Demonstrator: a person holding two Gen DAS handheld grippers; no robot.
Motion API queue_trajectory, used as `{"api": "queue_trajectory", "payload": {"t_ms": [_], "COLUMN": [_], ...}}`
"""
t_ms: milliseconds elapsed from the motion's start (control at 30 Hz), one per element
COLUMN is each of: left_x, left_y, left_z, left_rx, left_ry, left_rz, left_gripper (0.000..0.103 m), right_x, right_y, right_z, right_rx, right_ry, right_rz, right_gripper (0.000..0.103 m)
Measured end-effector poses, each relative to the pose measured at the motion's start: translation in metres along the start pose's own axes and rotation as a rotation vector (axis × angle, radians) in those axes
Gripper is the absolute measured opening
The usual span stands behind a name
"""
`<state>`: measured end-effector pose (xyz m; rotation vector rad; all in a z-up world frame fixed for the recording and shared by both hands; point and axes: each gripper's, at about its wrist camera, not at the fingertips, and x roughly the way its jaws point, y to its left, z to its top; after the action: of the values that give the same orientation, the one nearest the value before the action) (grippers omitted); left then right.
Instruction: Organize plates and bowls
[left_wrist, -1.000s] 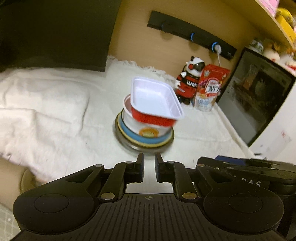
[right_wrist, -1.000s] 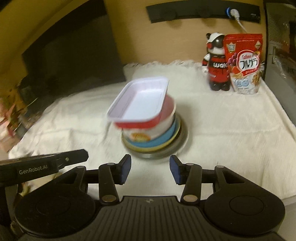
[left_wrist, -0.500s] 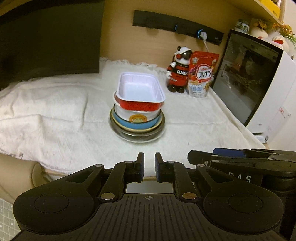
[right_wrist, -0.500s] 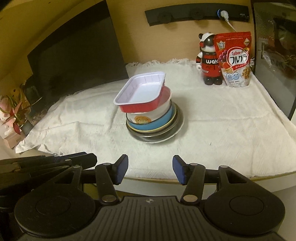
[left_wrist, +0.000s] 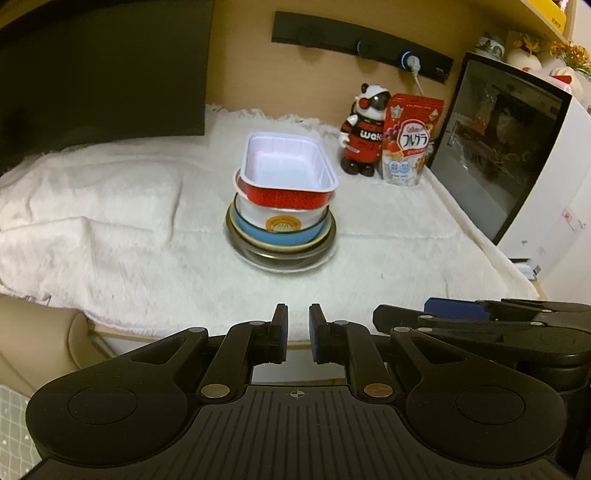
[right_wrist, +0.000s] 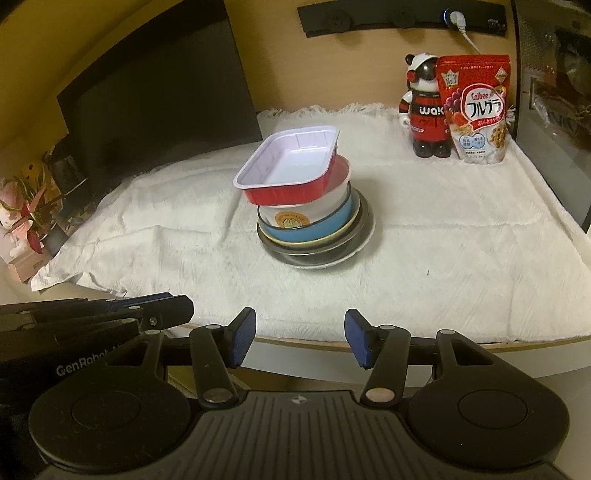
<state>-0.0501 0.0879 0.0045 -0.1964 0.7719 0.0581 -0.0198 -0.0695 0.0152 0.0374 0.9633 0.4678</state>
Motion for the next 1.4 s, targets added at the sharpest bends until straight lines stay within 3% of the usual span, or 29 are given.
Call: {"api": "queue_trajectory", "payload": {"t_ms": [1400], "left_x": [-0.0019], "left_y": [0.0012], "left_z": [-0.0049], "left_rx": [-0.004], "left_ry": [0.008], "left_rz": [0.000], "left_gripper": [0.015], "right_x": [-0.0051], "right_y": [-0.0025], "right_z": [-0.0016], "right_rx": [-0.014], "right_ry": [-0.001], "right_rz": [0.000], "right_gripper": [0.054]}}
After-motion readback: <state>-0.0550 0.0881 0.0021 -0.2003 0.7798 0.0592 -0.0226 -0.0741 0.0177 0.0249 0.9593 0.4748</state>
